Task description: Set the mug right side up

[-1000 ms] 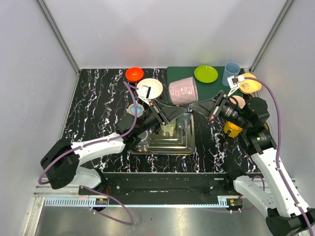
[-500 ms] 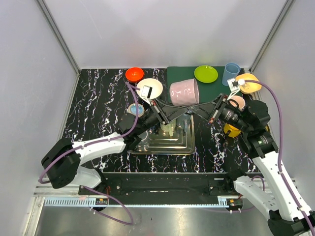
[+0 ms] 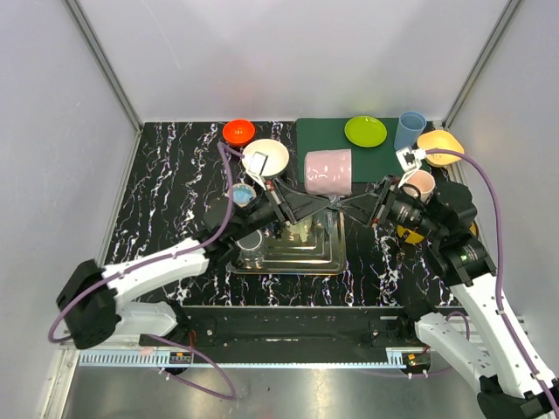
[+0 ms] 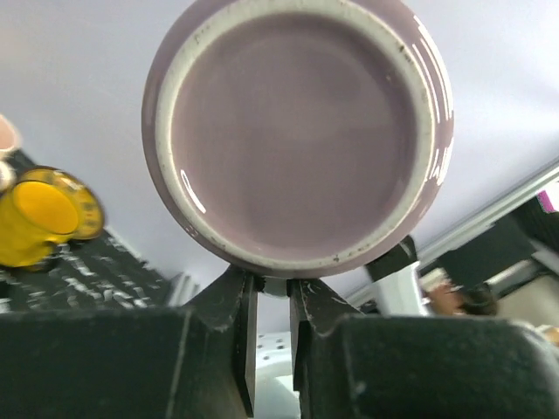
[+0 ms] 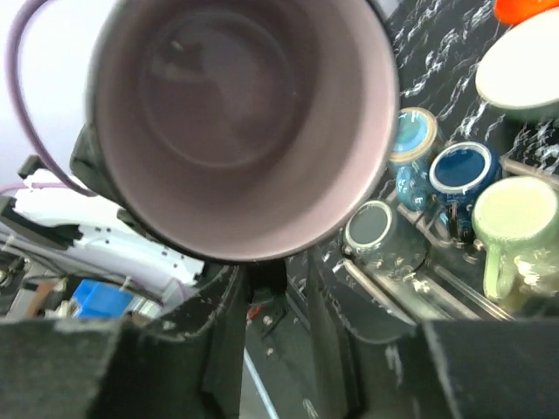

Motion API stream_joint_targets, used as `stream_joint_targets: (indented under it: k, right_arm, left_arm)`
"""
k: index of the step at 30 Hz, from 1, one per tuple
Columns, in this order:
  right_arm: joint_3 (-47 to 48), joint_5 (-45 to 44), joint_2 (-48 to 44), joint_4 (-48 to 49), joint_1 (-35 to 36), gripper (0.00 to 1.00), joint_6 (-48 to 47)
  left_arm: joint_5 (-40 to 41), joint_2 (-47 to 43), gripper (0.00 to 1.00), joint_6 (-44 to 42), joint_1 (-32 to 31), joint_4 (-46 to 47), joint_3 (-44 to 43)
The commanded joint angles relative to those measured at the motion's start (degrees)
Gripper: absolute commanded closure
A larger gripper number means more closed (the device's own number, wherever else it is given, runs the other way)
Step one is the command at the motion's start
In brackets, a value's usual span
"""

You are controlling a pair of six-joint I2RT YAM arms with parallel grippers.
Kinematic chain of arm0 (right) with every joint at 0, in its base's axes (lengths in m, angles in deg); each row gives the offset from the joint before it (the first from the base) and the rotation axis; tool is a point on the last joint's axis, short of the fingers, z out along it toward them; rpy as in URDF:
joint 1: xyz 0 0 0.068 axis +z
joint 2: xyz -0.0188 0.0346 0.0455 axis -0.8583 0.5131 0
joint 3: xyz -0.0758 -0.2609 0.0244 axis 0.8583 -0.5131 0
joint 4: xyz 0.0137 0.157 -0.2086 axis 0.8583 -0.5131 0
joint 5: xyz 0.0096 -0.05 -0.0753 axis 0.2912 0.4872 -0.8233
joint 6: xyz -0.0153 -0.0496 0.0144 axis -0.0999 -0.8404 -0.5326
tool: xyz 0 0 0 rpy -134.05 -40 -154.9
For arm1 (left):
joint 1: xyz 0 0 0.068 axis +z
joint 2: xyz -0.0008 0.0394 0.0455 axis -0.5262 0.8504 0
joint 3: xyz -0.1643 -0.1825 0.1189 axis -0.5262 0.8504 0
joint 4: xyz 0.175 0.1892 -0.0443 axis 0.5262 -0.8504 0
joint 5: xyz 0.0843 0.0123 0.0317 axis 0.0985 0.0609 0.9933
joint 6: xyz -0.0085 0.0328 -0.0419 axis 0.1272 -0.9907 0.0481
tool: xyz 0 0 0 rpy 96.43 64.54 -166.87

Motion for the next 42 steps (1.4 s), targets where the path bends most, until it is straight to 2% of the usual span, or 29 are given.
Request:
stream_joint_targets:
  k: [1, 3, 5, 6, 7, 8, 9, 11, 12, 16, 19, 23, 31, 36, 42]
  right_arm:
    - [2.7, 1.9, 0.5, -11.0, 1.0, 0.58, -3.3]
    - [3.8, 0.9, 0.6, -12.4, 1.0, 0.47, -3.7]
    - [4.8, 0.4, 1.1, -13.8, 1.0, 0.4, -4.9]
    - [6.0, -1.1, 1.2, -16.4, 1.0, 0.35, -5.6]
    - [6.4, -2.3, 1.0, -17.8, 1.0, 0.29, -6.3]
    - [7.1, -4.0, 0.9, -19.5, 1.0, 0.27, -8.0]
    - [8.5, -8.8, 1.0, -23.6, 1.0, 0.26, -8.9]
    - [9.9, -13.6, 0.9, -27.4, 1.0, 0.26, -10.8]
    - [10.8, -18.4, 0.9, -30.2, 0.8, 0.26, -11.0]
    - [11.6, -27.8, 0.9, -34.1, 1.0, 0.26, -11.4]
    - [10.4, -31.0, 1.1, -34.3, 1.0, 0.26, -11.0]
    - [8.0, -31.5, 1.5, -32.7, 0.9, 0.26, -8.9]
    - [7.2, -32.2, 1.2, -33.2, 1.0, 0.27, -7.3]
    - [6.2, -32.3, -0.1, -33.7, 1.0, 0.27, -7.3]
    - [4.6, -32.1, -0.9, -34.1, 1.0, 0.27, -6.8]
  left_arm:
    - [0.6, -11.7, 1.0, -18.8, -0.3, -11.6, -3.4]
    - [2.7, -16.3, 1.0, -24.4, -1.1, -21.3, -2.4]
    - [5.3, -21.1, 1.0, -28.1, -2.1, -28.7, -2.1]
    - [9.2, -22.7, 1.0, -31.5, -2.6, -37.0, -2.1]
    - [11.5, -24.3, 1.0, -33.3, -3.2, -41.4, -2.3]
    - [14.1, -26.9, 1.0, -34.9, -4.5, -46.0, -2.7]
    - [19.9, -27.8, 1.0, -37.1, -5.2, -56.0, -3.8]
    - [23.9, -28.8, 1.0, -38.1, -6.4, -65.5, -5.0]
    - [28.2, -28.8, 1.0, -37.6, -7.0, -74.4, -6.3]
    - [36.8, -27.4, 1.0, -33.2, -10.9, -89.5, -8.1]
    - [42.5, -25.7, 1.0, -28.1, -15.8, -92.2, -7.2]
    - [47.2, -17.3, 1.0, -23.3, -20.2, -92.0, -7.2]
    - [52.4, -4.1, 1.0, -16.6, -20.4, -90.7, -8.3]
    - [50.5, 0.1, 1.0, -17.1, -20.4, -86.4, -8.6]
    - [50.4, 4.5, 1.0, -17.7, -19.9, -86.1, -9.1]
